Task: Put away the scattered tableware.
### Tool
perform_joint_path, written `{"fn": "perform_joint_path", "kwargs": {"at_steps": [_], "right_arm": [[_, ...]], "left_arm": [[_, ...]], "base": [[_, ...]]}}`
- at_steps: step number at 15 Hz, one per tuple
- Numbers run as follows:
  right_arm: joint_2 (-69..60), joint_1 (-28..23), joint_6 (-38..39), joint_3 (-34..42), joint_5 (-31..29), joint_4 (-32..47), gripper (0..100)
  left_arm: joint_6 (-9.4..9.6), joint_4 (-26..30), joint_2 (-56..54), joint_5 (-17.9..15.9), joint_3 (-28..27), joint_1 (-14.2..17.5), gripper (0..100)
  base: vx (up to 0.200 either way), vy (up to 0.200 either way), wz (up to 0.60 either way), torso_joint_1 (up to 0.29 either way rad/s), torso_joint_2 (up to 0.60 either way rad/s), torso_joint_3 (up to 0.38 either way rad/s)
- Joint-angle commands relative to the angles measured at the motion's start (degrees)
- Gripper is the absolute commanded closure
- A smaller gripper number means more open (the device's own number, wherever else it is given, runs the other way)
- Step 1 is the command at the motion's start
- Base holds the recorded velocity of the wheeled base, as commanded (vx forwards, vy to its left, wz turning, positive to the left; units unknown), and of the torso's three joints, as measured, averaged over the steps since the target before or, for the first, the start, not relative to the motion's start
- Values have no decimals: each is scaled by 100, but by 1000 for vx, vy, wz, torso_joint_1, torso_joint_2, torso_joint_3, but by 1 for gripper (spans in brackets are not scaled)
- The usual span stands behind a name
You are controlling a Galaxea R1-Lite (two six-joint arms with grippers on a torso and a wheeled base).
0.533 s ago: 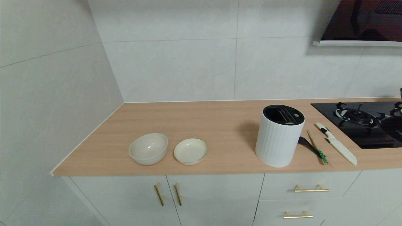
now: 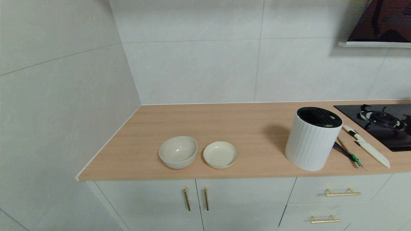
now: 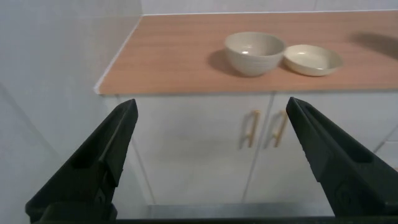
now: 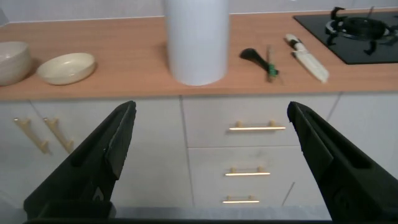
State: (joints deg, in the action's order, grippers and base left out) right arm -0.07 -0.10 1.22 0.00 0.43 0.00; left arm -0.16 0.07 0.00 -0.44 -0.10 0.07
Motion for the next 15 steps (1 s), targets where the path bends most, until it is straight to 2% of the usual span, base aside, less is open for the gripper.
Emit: {"fn": "perform_joint_path", "kwargs": {"at_steps": [1, 4, 15], "right_arm": [[7, 1, 1, 0, -8, 0, 0], [7, 1, 1, 0, 1, 0, 0], [7, 1, 1, 0, -8, 0, 0]], "left_arm": [[-2, 1, 0, 0, 1, 1, 0], [-2, 1, 0, 0, 1, 1, 0], [16, 1, 0, 0, 1, 1, 0]], "base": [[0, 200, 0, -2, 2, 7], [0, 200, 0, 1, 5, 2], [0, 0, 0, 0, 0, 0]]}}
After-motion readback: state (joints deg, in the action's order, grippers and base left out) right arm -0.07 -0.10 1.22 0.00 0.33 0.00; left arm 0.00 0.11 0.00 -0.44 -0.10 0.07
